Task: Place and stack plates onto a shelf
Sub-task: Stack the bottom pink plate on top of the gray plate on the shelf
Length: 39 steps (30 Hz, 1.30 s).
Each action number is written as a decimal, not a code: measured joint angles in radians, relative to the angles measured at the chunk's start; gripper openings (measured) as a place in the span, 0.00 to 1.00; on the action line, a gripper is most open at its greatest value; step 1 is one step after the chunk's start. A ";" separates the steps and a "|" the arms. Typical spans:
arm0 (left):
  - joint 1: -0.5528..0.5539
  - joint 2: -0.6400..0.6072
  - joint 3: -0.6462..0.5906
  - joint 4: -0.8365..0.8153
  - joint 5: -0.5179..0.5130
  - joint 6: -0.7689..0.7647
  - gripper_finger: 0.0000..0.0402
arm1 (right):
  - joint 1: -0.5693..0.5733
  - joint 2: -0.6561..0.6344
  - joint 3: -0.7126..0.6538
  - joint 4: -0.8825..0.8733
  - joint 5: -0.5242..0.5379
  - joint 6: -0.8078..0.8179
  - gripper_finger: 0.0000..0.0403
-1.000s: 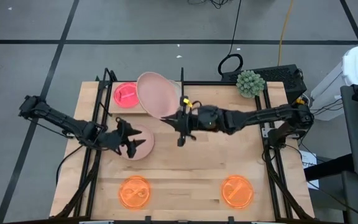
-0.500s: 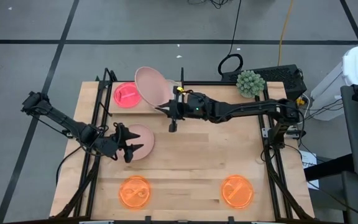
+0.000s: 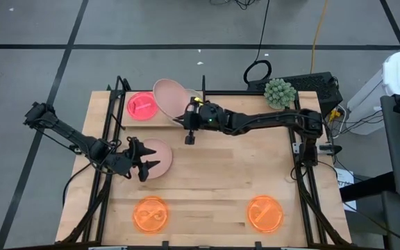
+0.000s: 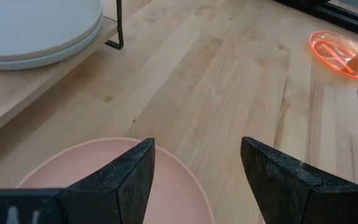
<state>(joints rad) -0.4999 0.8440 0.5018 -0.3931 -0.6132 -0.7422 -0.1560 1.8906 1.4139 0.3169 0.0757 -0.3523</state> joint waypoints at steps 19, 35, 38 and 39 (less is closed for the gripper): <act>0.000 0.000 0.000 0.000 0.000 0.000 0.61 | -0.019 0.039 -0.055 -0.089 0.004 0.037 0.00; 0.000 0.000 0.000 0.000 0.001 0.002 0.61 | -0.035 0.038 -0.090 -0.089 0.009 0.008 0.01; 0.000 0.000 0.000 0.000 0.001 0.004 0.61 | -0.035 0.038 -0.090 -0.089 0.009 0.007 0.01; 0.000 0.000 0.000 0.000 0.001 0.005 0.61 | -0.035 0.038 -0.090 -0.090 0.009 0.007 0.01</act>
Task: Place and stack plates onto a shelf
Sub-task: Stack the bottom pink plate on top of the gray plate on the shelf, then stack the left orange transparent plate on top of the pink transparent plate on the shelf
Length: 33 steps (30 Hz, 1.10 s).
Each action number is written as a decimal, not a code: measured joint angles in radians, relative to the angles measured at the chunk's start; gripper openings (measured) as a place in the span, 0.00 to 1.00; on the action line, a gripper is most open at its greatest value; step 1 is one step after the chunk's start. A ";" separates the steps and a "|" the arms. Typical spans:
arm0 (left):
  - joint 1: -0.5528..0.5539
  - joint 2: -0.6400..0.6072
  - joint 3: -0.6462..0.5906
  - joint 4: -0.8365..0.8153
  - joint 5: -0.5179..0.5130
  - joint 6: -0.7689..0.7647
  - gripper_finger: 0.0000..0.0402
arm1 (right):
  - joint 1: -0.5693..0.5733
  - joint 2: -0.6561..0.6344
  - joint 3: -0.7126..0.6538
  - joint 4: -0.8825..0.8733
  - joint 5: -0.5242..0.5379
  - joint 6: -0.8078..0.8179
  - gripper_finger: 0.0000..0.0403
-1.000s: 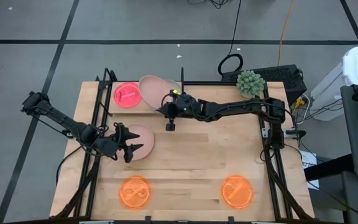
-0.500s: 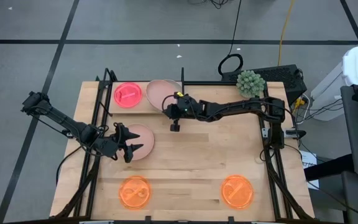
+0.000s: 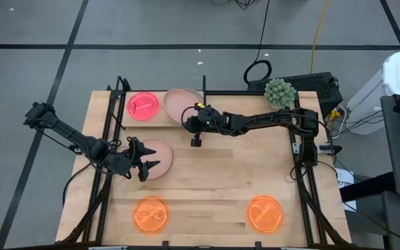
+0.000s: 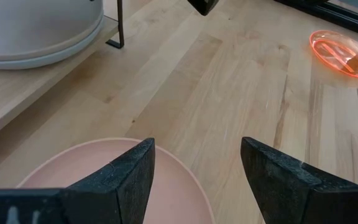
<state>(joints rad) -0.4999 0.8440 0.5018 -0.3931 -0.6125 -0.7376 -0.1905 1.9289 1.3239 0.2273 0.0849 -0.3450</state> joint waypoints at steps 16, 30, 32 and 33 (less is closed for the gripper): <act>0.000 0.000 0.000 -0.012 0.000 0.000 0.61 | 0.000 0.000 0.000 0.000 0.001 -0.009 0.20; 0.000 0.000 -0.045 -0.026 0.001 -0.003 0.61 | 0.086 -0.118 -0.001 -0.081 -0.006 -0.007 0.22; 0.000 0.000 -0.061 -0.015 0.001 -0.004 0.61 | 0.112 -0.153 -0.001 -0.118 -0.006 0.007 0.22; 0.000 0.000 -0.068 -0.012 0.002 -0.005 0.61 | 0.125 -0.169 0.000 -0.140 -0.007 0.021 0.22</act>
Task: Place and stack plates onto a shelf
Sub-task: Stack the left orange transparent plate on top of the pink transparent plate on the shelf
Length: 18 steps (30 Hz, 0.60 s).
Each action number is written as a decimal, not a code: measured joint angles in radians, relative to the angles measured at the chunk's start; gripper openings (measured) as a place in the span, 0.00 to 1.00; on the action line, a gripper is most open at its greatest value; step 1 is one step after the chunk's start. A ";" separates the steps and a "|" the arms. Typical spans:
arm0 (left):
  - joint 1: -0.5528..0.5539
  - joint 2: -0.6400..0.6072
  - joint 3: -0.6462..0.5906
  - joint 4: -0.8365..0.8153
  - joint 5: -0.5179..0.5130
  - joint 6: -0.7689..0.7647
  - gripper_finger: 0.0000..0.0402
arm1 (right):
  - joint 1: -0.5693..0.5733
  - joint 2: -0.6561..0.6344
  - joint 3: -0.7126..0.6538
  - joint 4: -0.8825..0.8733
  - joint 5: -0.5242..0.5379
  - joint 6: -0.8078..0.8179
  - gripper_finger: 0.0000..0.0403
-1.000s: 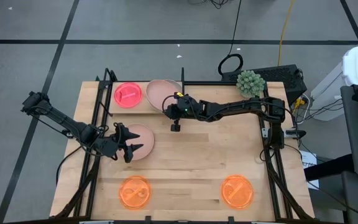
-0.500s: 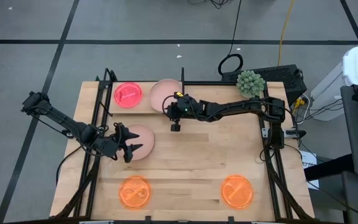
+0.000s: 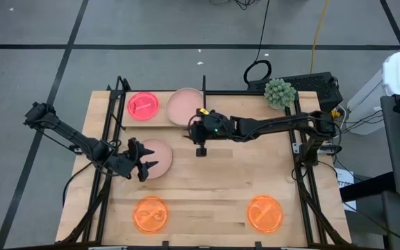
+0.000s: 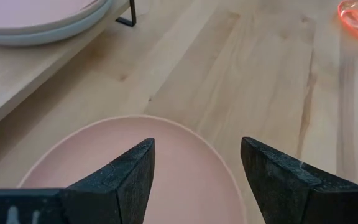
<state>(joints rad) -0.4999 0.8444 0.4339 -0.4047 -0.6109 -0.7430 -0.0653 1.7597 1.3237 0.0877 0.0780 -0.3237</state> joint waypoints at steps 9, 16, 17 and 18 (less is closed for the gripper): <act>-0.001 0.000 -0.013 0.013 0.022 -0.026 0.61 | 0.124 -0.110 0.000 -0.346 0.025 0.231 0.22; -0.001 0.000 -0.013 0.017 0.030 -0.018 0.61 | 0.227 -0.106 -0.012 -0.415 0.410 0.257 0.22; -0.001 0.000 -0.013 0.018 0.030 -0.018 0.61 | 0.229 -0.104 -0.026 -0.386 0.453 0.245 0.22; -0.001 0.000 -0.013 0.020 0.030 -0.018 0.61 | 0.225 -0.102 -0.047 -0.356 0.485 0.227 0.22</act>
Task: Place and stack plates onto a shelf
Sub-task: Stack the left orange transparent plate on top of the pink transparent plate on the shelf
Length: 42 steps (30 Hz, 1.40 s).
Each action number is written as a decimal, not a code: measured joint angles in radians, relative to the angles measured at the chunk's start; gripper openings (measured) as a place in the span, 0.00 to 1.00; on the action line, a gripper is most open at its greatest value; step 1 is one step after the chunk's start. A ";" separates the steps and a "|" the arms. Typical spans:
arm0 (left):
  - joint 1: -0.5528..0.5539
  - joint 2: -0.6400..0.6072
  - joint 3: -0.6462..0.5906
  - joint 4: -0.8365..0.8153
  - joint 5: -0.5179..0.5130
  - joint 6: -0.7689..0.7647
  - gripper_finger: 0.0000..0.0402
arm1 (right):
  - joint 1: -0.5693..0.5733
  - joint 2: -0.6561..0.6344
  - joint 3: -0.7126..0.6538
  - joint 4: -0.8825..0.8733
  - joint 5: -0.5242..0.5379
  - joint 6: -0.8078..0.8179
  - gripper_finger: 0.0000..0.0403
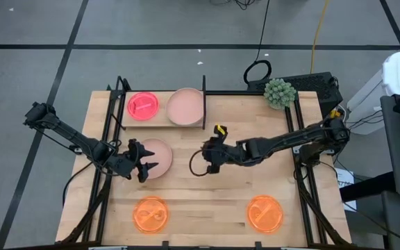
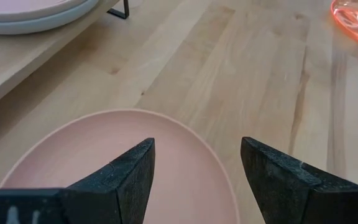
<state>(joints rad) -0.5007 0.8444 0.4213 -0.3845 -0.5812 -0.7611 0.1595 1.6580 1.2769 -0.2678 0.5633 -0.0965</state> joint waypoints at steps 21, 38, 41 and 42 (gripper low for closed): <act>0.005 0.000 0.000 0.001 -0.007 0.075 0.61 | -0.481 -0.214 -0.650 0.989 -0.502 -0.065 0.00; 0.005 0.000 0.000 0.001 -0.032 0.105 0.61 | -0.650 0.132 -0.506 1.199 -0.724 0.029 0.00; 0.005 0.000 0.000 0.000 -0.032 0.105 0.61 | -0.653 0.168 -0.489 1.198 -0.720 0.029 0.00; 0.005 0.000 0.000 0.000 -0.032 0.105 0.61 | -0.653 0.175 -0.486 1.199 -0.720 0.029 0.00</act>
<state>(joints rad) -0.4961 0.8444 0.4213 -0.3843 -0.6136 -0.6561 -0.4931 1.8332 0.7911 0.9307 -0.1566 -0.0672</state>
